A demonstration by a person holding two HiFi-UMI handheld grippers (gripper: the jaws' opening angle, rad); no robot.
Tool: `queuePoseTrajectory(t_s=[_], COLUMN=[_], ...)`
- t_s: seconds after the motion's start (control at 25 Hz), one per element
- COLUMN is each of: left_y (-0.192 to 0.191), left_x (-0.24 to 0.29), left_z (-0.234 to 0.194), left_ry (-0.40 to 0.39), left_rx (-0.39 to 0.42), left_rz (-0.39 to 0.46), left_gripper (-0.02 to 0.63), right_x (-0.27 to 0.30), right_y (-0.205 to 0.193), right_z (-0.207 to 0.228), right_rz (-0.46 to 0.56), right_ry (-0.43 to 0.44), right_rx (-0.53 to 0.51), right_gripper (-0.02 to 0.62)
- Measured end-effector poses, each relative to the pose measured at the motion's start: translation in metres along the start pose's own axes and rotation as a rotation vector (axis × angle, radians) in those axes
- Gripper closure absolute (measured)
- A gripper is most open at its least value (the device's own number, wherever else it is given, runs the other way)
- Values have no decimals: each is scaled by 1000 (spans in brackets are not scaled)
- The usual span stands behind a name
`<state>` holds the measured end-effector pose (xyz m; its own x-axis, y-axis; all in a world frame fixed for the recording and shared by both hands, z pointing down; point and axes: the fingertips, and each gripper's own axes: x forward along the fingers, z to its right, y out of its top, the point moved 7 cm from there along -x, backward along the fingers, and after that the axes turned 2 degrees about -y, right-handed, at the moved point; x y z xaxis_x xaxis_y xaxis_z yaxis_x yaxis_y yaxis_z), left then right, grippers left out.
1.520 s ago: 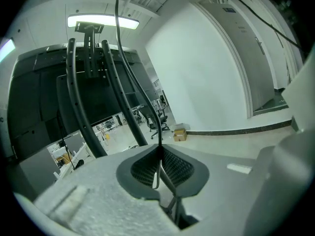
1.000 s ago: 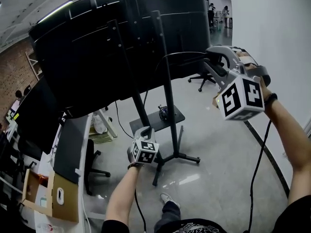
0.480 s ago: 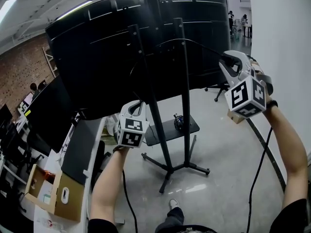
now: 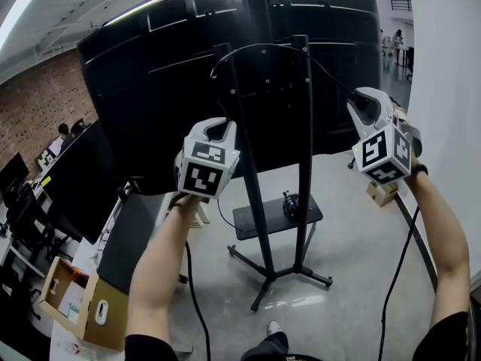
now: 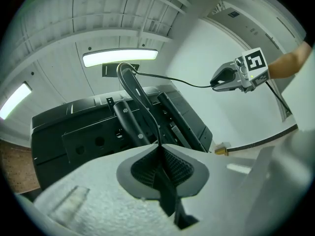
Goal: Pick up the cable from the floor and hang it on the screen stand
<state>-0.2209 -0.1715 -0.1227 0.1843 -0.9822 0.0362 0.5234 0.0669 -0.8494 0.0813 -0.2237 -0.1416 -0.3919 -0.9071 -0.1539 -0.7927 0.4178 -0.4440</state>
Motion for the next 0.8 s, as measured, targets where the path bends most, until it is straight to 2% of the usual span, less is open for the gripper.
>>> queuePoseTrajectory(t_s=[0.32,0.6,0.8], left_y=[22,20,14], left_x=[52,90,109], left_z=[-65,-106,-121], left_ry=[17,5,-39], left_rx=[-17,-107,-157], left_rz=[-64,-128,-179], left_gripper=[589,589,588], right_x=[70,118,146], right_y=[-14,-10,-4], right_z=[19,36,45], right_rz=[-33,-40,-43], right_ry=[-34,-69,-85], right_rx=[47,52,52], right_gripper=[492,492,492])
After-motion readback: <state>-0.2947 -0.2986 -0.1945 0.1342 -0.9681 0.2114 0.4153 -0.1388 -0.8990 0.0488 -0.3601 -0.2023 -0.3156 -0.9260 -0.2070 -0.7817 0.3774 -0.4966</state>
